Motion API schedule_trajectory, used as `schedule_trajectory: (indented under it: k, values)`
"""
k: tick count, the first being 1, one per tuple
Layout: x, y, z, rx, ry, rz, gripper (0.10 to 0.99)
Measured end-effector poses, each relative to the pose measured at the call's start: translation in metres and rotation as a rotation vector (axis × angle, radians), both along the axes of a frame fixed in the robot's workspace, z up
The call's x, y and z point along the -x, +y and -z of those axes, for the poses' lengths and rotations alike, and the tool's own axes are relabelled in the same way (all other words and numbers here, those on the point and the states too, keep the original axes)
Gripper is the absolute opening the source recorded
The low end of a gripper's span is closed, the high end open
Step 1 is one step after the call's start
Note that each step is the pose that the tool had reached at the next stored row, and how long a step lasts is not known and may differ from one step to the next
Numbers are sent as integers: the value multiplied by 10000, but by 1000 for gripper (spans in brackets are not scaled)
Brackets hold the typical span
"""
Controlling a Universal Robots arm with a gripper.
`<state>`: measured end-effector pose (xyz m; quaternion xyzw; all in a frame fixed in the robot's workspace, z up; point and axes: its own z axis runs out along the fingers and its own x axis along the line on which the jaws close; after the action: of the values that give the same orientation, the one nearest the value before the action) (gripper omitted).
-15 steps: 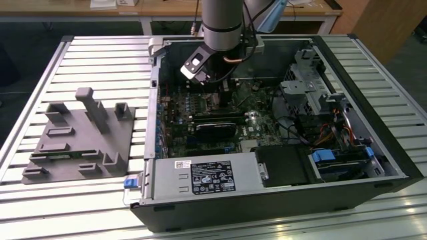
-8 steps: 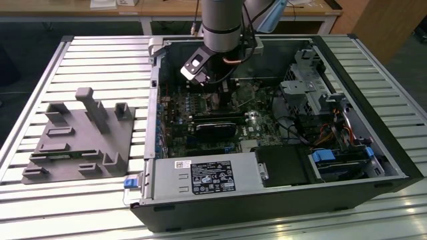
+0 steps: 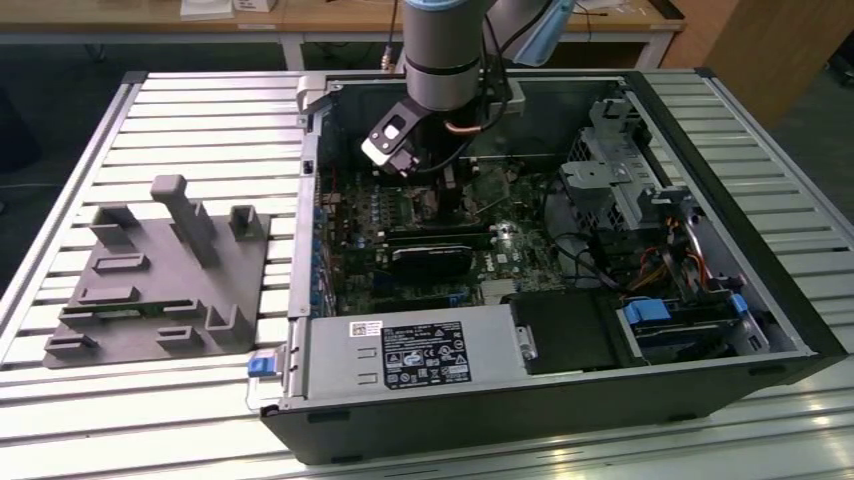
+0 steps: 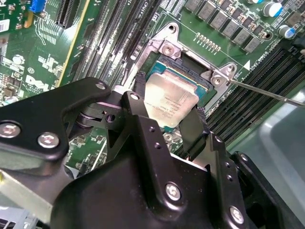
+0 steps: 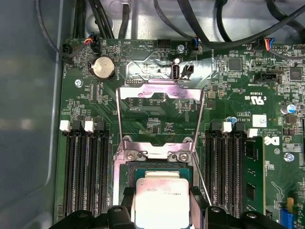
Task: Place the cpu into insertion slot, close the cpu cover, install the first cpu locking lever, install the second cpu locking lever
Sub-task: 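Place the cpu into insertion slot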
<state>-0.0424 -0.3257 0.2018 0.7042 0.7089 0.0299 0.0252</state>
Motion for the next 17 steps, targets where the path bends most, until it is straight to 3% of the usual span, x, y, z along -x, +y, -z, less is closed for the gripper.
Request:
schedule_trajectory:
  k: [10,17]
  values:
    - [0,57,36,-1,-1,16,537]
    - [0,59,49,0,0,16,537]
